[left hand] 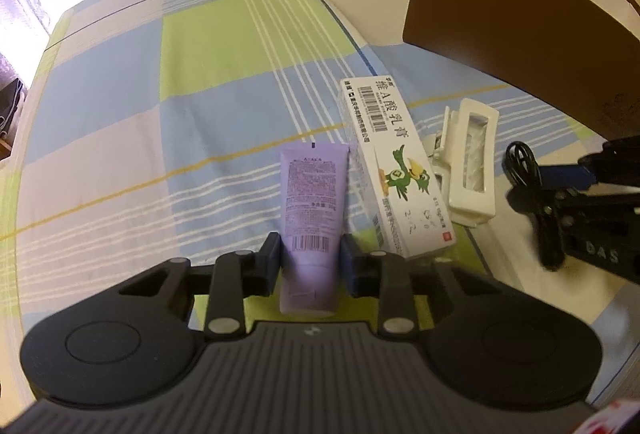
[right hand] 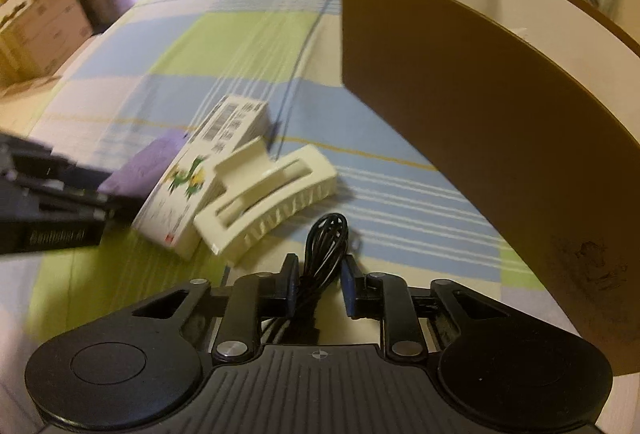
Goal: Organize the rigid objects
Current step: 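Grasp the black USB cable with the right tool while the left tool grasps the purple tube, then lift the black cable and purple tube and carry them toward the brown box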
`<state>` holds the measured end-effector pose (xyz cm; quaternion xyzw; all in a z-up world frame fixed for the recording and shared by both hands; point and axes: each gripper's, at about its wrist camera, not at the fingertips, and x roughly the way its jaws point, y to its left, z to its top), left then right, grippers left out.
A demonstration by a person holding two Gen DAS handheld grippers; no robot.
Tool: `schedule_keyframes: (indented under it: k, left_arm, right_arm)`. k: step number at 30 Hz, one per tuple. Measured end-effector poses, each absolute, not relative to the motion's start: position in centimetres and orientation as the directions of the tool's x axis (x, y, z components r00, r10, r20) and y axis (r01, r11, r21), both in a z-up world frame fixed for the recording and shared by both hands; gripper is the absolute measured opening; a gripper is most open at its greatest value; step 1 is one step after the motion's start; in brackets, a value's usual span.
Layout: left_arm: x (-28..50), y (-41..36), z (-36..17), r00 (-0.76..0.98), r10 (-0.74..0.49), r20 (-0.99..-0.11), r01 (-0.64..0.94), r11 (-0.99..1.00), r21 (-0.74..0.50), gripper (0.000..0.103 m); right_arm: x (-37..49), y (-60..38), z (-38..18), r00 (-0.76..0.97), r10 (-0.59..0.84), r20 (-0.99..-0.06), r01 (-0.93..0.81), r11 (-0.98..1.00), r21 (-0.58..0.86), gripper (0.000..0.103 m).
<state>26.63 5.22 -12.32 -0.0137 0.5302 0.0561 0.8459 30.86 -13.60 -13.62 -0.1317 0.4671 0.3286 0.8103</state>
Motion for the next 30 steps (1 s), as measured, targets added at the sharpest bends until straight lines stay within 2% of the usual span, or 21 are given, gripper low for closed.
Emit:
schedule_keyframes:
  k: [4,14,30]
  left_arm:
    - [25.4,5.1,-12.2,0.421,0.089,-0.903,-0.123,0.992,0.040,0.027]
    - [19.9,4.1,-11.7,0.380,0.055,-0.924,-0.142,0.990,0.000,0.027]
    - [20.9,3.0,-12.0,0.405,0.102,-0.909,-0.152,0.987,0.043,0.029]
  right_arm:
    - [29.4,-14.5,-13.7,0.333,0.407,-0.851,-0.706,0.705,0.061,0.014]
    - [25.3,-17.9,-13.9,0.264,0.447,-0.855,-0.738,0.664,0.120,0.014]
    - [24.2,-17.9,-14.1,0.352,0.443,-0.824,-0.671,0.734,0.108,0.014]
